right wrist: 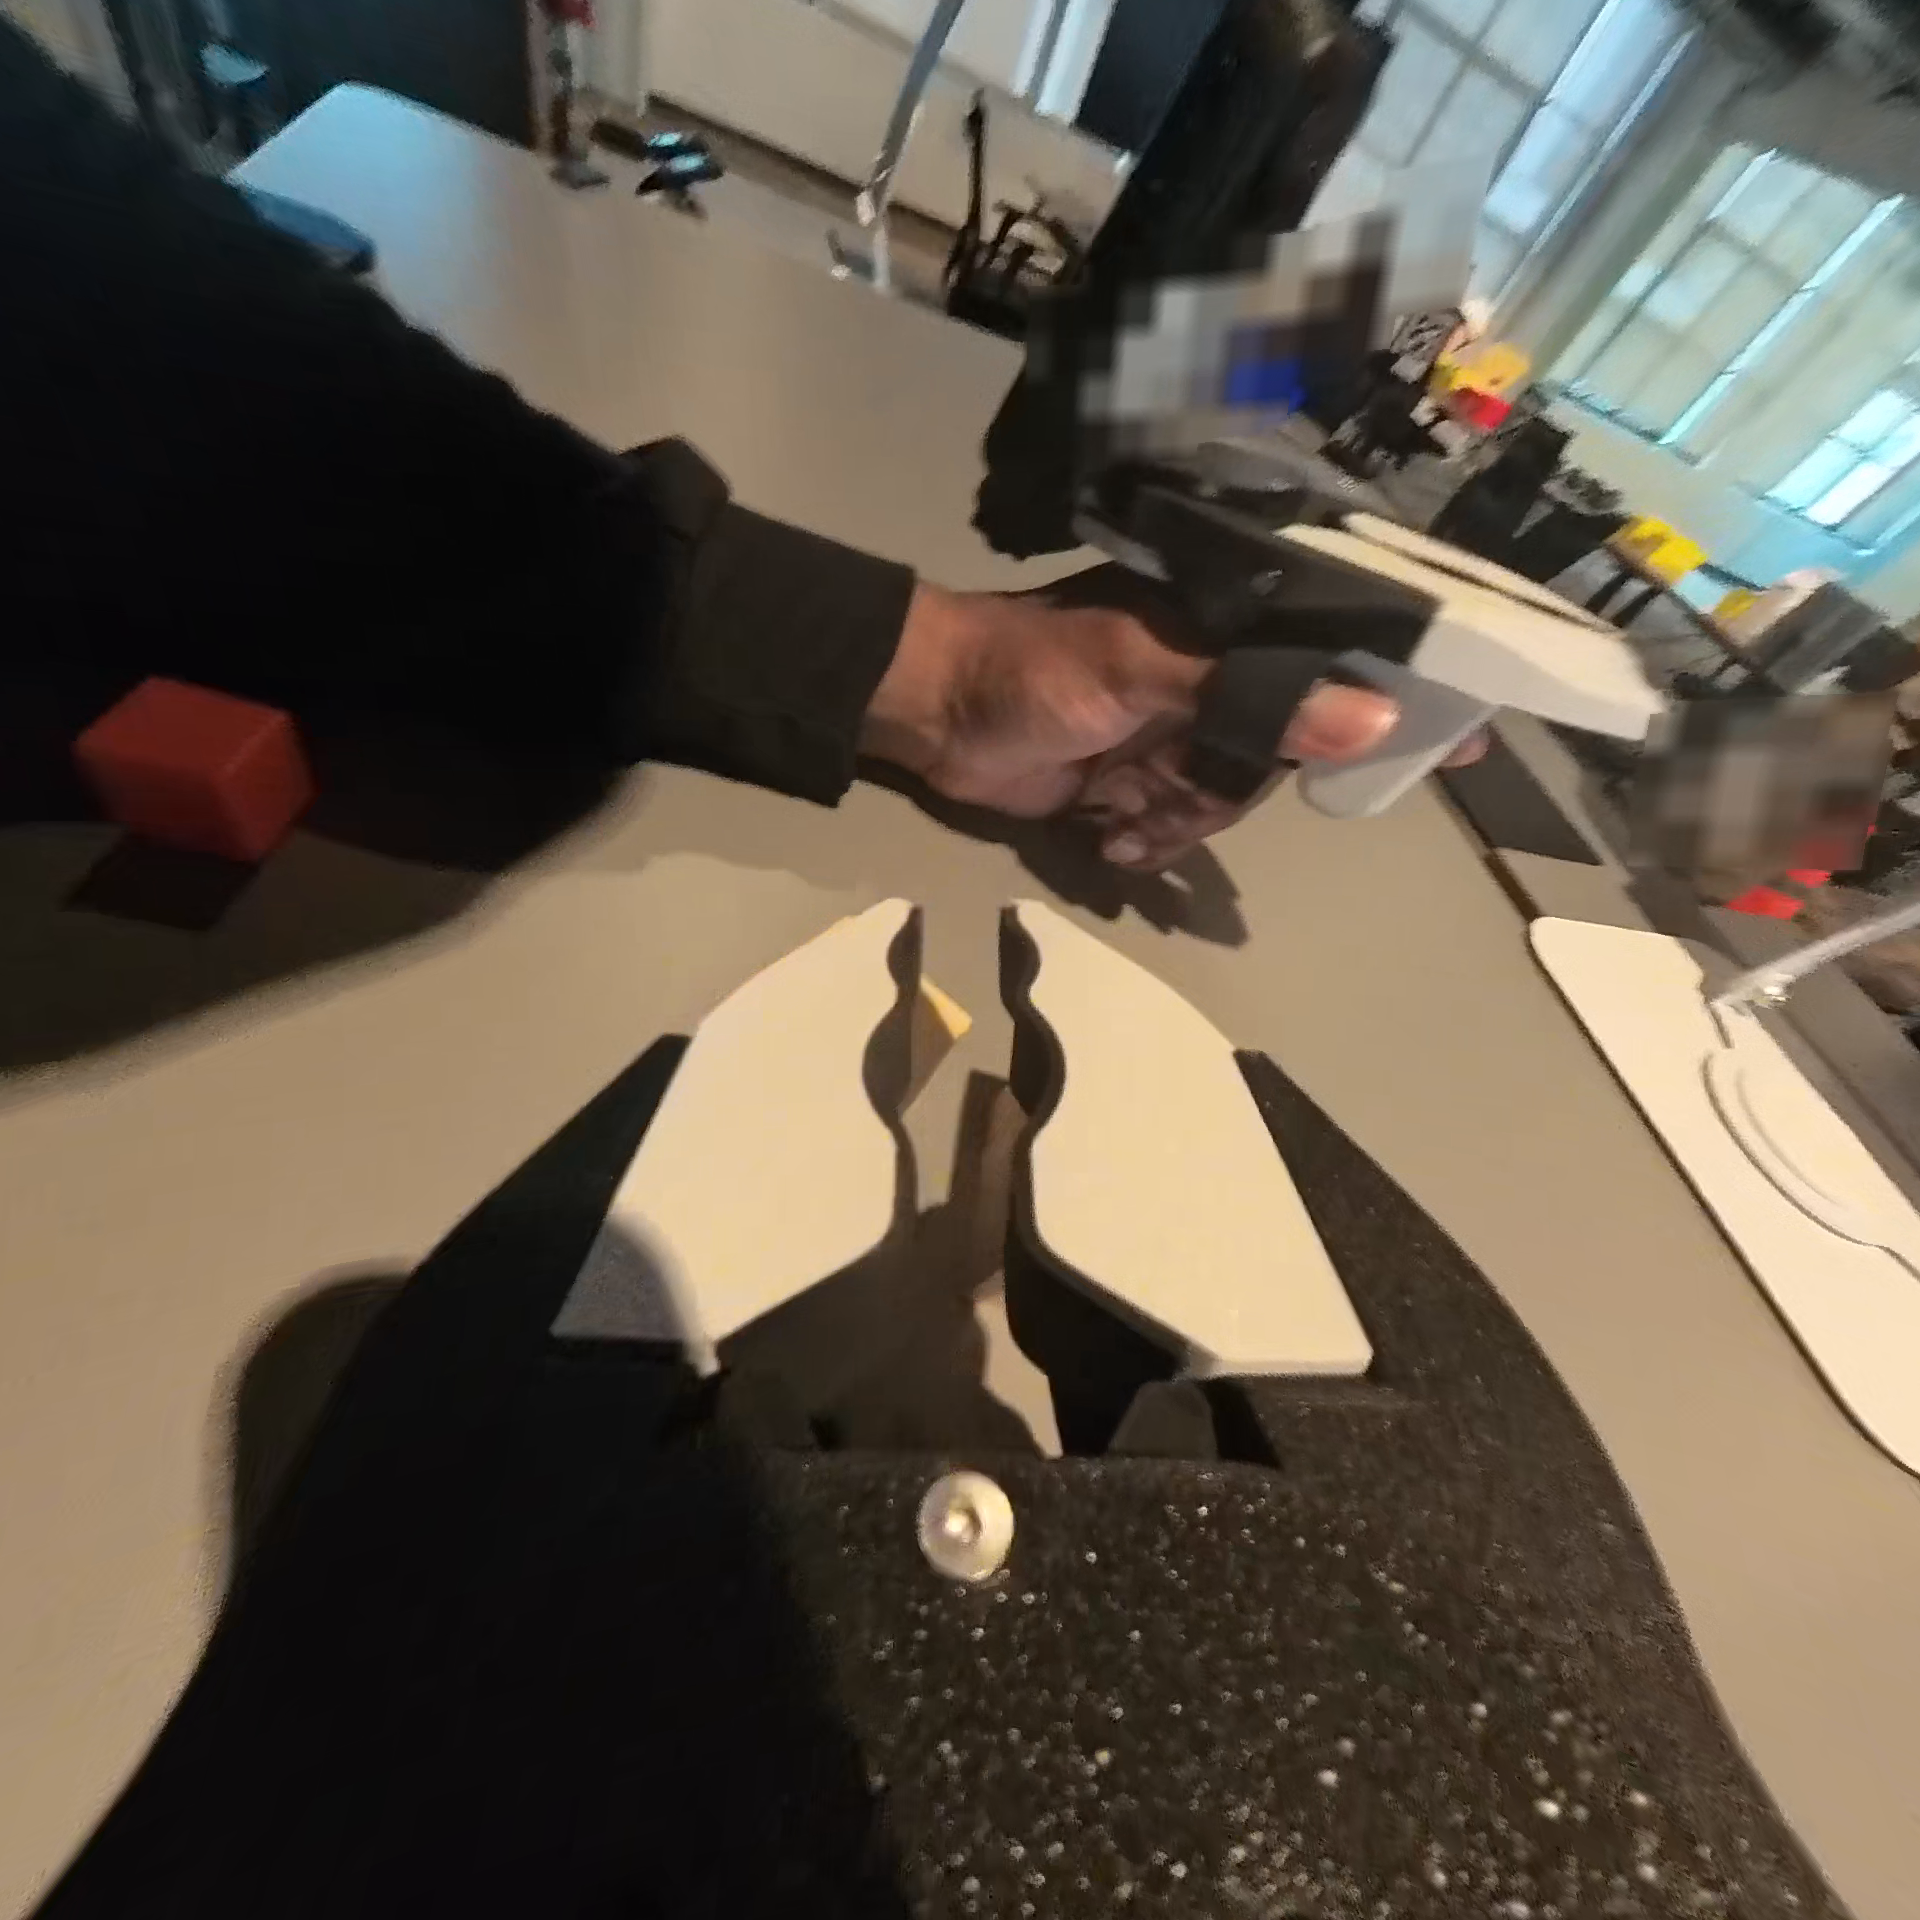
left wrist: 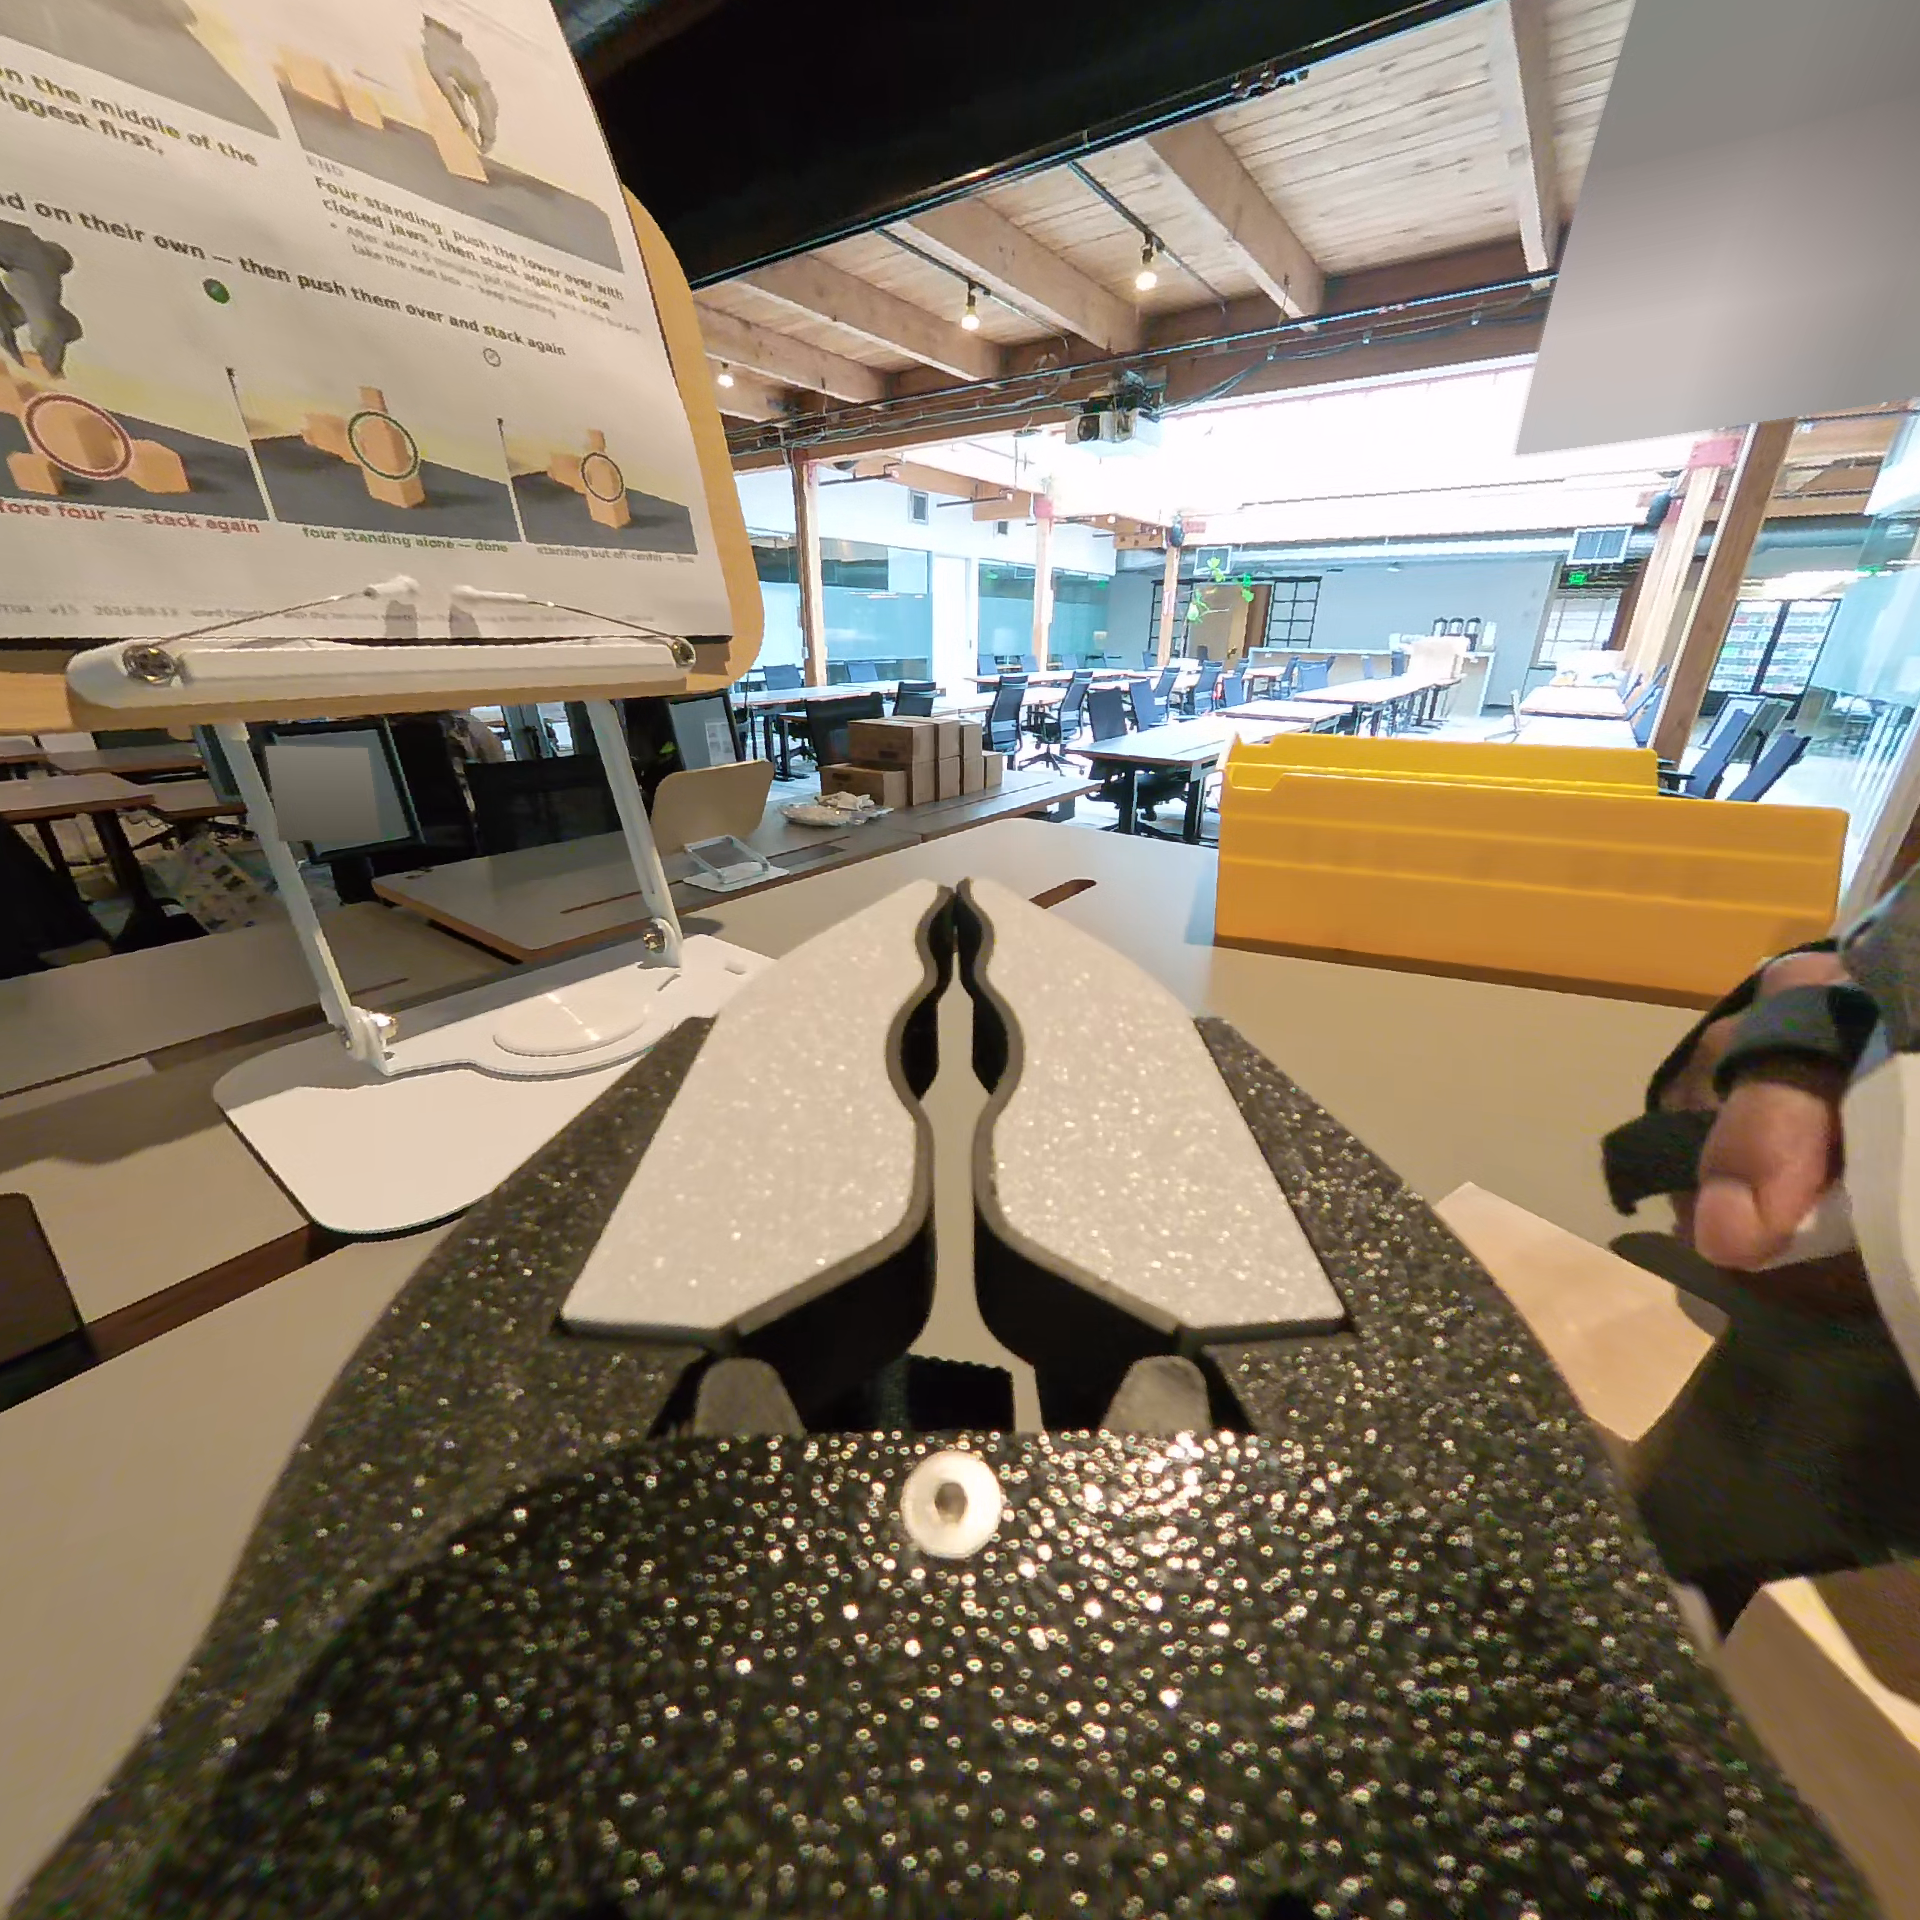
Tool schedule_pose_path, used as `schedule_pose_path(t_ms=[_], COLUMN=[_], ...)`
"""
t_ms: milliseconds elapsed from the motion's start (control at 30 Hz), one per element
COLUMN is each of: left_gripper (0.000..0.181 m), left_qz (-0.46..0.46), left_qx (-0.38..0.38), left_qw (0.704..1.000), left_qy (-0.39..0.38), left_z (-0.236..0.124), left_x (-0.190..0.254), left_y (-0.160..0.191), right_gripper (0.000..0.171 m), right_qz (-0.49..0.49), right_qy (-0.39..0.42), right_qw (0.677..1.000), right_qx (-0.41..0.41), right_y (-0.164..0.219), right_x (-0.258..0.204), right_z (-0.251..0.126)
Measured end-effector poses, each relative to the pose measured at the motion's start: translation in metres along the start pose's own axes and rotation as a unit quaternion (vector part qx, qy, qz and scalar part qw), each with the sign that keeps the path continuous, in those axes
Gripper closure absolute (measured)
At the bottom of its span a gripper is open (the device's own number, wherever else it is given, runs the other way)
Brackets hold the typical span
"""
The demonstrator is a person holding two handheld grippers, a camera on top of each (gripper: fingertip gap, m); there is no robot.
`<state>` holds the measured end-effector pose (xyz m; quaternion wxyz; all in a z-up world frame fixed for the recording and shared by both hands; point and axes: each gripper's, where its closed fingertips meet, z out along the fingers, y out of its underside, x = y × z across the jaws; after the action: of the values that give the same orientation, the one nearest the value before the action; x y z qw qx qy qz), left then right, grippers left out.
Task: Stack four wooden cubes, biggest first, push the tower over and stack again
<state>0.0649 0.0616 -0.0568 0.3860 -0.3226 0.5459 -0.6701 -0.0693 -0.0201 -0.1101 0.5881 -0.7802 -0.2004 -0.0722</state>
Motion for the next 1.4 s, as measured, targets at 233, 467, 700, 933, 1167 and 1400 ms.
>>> schedule_pose_path(t_ms=[233,467,700,933,1167,1400], left_gripper=[0.181,0.181,0.181,0.181,0.181,0.181], left_qz=[0.002,0.007,0.021,0.021,0.027,0.033], left_qx=[-0.003,-0.008,-0.016,-0.011,-0.010,-0.012], left_qw=[1.000,1.000,1.000,1.000,1.000,0.999], left_qy=[0.004,0.008,0.009,0.008,0.006,0.009], left_z=[0.001,0.002,0.005,0.004,0.003,0.004], left_x=[0.001,0.003,0.006,0.006,0.007,0.008], left_y=[0.001,0.002,0.004,0.003,0.003,0.003], right_gripper=[0.133,0.125,0.113,0.103,0.118,0.121], right_qz=[0.026,0.088,0.131,0.170,0.153,0.141], right_qy=[-0.015,0.048,0.137,0.137,0.141,0.093], right_qw=[0.997,0.976,0.952,0.939,0.941,0.953], right_qx=[-0.068,-0.192,-0.241,-0.266,-0.266,-0.251], right_y=[0.011,0.029,0.045,0.062,0.061,0.057], right_x=[-0.009,-0.019,-0.017,-0.022,-0.024,-0.032], right_z=[0.006,0.012,0.011,0.014,0.016,0.021])
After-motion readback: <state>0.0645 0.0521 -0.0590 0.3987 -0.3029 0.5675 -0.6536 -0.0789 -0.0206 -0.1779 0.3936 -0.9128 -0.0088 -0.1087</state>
